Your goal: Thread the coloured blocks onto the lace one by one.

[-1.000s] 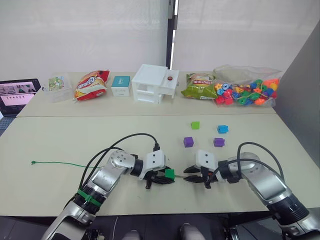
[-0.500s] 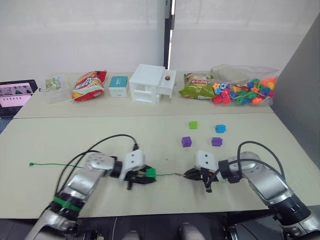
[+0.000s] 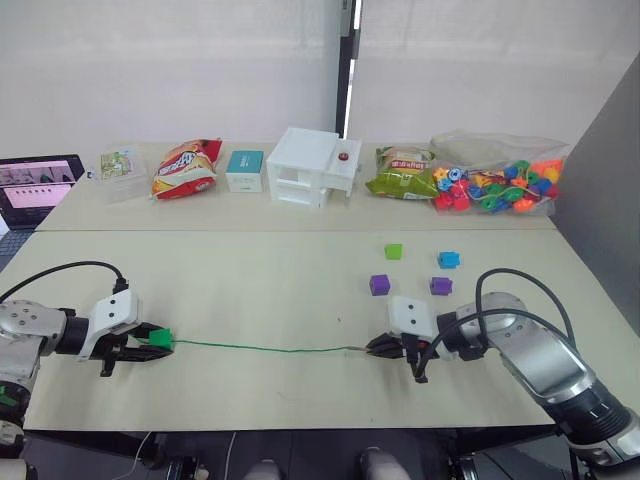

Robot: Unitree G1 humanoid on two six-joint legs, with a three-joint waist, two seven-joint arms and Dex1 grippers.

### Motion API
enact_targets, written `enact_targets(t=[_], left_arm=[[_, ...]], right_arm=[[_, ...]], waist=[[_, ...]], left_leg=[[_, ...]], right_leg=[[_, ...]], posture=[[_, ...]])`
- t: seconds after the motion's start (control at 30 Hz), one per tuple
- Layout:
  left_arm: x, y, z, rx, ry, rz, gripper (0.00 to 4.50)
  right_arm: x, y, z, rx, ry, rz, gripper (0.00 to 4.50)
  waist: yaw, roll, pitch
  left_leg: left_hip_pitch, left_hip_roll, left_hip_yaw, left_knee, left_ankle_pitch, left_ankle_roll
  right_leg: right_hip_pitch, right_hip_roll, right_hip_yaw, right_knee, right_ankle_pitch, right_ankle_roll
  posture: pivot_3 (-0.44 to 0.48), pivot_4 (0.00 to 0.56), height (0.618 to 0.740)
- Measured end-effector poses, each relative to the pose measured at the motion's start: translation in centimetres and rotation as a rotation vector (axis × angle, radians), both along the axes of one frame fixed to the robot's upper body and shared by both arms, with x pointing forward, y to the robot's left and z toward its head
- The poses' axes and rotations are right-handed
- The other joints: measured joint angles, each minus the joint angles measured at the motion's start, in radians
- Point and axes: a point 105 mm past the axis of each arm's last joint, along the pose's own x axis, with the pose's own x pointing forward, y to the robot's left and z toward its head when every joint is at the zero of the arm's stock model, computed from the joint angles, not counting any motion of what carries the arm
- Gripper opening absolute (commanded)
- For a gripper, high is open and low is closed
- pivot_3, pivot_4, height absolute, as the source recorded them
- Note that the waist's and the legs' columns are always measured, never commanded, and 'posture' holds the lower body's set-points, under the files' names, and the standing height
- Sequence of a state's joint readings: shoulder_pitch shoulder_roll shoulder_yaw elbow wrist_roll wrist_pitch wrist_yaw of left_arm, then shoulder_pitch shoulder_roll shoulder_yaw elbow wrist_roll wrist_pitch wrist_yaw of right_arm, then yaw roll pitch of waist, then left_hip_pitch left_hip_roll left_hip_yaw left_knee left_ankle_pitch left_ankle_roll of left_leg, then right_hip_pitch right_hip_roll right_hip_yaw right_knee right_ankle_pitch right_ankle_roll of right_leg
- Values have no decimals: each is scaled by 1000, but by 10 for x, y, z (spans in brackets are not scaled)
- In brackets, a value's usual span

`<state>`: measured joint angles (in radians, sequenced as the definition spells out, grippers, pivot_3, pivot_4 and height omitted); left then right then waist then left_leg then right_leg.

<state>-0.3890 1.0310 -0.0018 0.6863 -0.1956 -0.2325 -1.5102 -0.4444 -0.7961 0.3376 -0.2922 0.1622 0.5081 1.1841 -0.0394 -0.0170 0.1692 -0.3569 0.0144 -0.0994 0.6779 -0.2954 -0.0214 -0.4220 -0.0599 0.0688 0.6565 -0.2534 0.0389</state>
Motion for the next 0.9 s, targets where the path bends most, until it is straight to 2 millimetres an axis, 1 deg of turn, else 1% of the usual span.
enact_targets(t=[0.17,0.23,0.3,0.33,0.4,0.5,0.6,0.63,0.7,0.77,0.8,0.87,0.9], left_arm=[[1,0,0,-6,-17,0,1203],[2,-2,0,-24,-18,7,2236],[2,-7,3,-60,-6,10,2857],[3,-11,8,-80,-9,6,3237],[6,-17,18,-99,-28,-3,3855],[4,-23,31,-125,7,-2,3855],[2,-52,58,-179,33,-61,3855],[1,-62,64,-191,30,-86,3855],[1,-93,70,-244,3,-137,3855],[-1,-125,65,-298,0,-186,3855],[-3,-145,58,-325,10,-215,3855],[-7,-174,44,-331,22,-247,3855],[-7,-184,38,-325,15,-249,3855]], right_arm=[[3,1,0,-1,8,7,0],[3,3,1,5,6,12,0],[4,6,2,10,0,19,0],[4,7,3,12,-3,22,0],[5,9,5,15,-10,27,0],[5,10,5,18,-7,26,0],[6,15,2,26,7,28,0],[5,18,2,28,8,34,0],[7,20,3,27,5,27,0],[9,22,5,17,-7,25,0],[10,24,5,12,-6,27,0],[8,27,2,-4,8,30,0],[8,28,0,-11,16,30,0]], waist=[[-4,0,0],[-3,0,0],[-3,0,0],[-3,0,0],[-4,0,0],[-6,0,0],[-5,-1,1],[-5,-1,1],[-4,0,1],[-3,-1,1],[-4,-1,0],[-4,-1,0],[-5,-1,0]], left_leg=[[0,0,0,0,0,0],[0,0,0,0,0,0],[-1,0,-1,0,0,0],[-1,0,-1,0,0,0],[-1,0,-1,0,0,0],[-1,0,-1,0,0,0],[-1,0,-1,0,0,0],[-1,0,-1,0,0,0],[-1,0,-1,0,0,0],[-1,0,-1,1,0,0],[-1,0,-1,1,0,0],[-1,0,-1,1,0,0],[-1,0,-1,1,0,0]], right_leg=[[-1,0,0,1,0,0],[-1,0,0,1,0,0],[-1,0,0,1,0,0],[-1,0,0,1,0,0],[-1,0,0,1,0,0],[-2,0,0,1,0,0],[-1,0,0,1,0,0],[-1,0,0,1,0,0],[-1,0,0,2,0,0],[-1,0,0,1,0,0],[-1,0,0,1,0,0],[-1,0,0,2,0,0],[-1,0,0,2,0,0]], posture=[[0,150,740],[0,150,740],[0,150,740],[0,150,740],[0,150,740],[0,150,740],[0,150,740],[0,150,740],[0,150,740],[0,150,740],[0,150,740],[0,150,740],[0,150,740]])
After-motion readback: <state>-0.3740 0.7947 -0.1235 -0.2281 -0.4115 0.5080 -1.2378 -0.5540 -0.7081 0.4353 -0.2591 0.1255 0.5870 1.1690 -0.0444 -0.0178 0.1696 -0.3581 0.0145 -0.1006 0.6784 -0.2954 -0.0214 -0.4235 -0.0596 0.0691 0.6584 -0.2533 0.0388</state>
